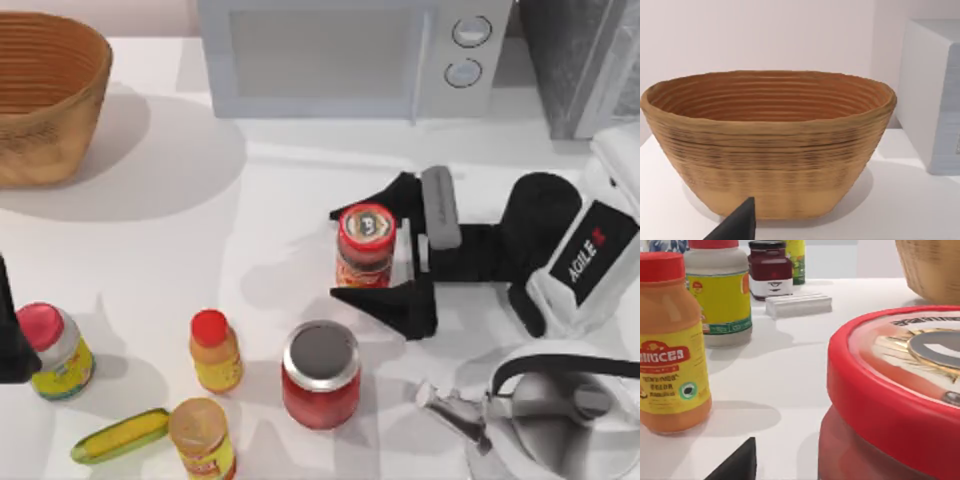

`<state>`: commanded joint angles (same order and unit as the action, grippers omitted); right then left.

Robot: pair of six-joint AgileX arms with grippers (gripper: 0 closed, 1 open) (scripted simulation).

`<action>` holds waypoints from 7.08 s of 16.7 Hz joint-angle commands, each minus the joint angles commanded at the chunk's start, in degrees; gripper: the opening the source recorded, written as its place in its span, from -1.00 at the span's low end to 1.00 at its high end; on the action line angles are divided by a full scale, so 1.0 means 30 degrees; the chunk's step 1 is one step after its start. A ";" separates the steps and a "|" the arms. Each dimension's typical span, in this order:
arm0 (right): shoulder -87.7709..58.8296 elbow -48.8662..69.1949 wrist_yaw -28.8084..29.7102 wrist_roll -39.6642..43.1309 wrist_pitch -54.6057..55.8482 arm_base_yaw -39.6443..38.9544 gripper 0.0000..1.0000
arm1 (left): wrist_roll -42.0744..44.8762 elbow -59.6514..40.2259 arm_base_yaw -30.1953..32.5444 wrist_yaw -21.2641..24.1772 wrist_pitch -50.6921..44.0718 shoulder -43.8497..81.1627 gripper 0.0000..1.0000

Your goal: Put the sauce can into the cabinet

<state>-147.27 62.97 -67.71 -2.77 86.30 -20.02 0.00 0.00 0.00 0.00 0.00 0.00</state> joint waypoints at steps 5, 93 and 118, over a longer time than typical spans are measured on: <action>0.0000 0.0000 0.0000 0.0000 0.0000 0.0000 0.10 | 0.0000 0.0000 0.0000 0.0000 0.0000 0.0000 1.00; 3.9009 -0.8183 2.3924 0.1010 -3.2619 0.5126 -1.00 | 0.0000 0.0000 0.0000 0.0000 0.0000 0.0000 1.00; 2.2024 1.5860 2.6202 0.0510 -3.8322 0.3439 -1.00 | 0.0000 0.0000 0.0000 0.0000 0.0000 0.0000 1.00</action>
<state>-81.20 110.55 10.90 -1.24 -28.67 -9.70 0.00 0.00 0.00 0.00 0.00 0.00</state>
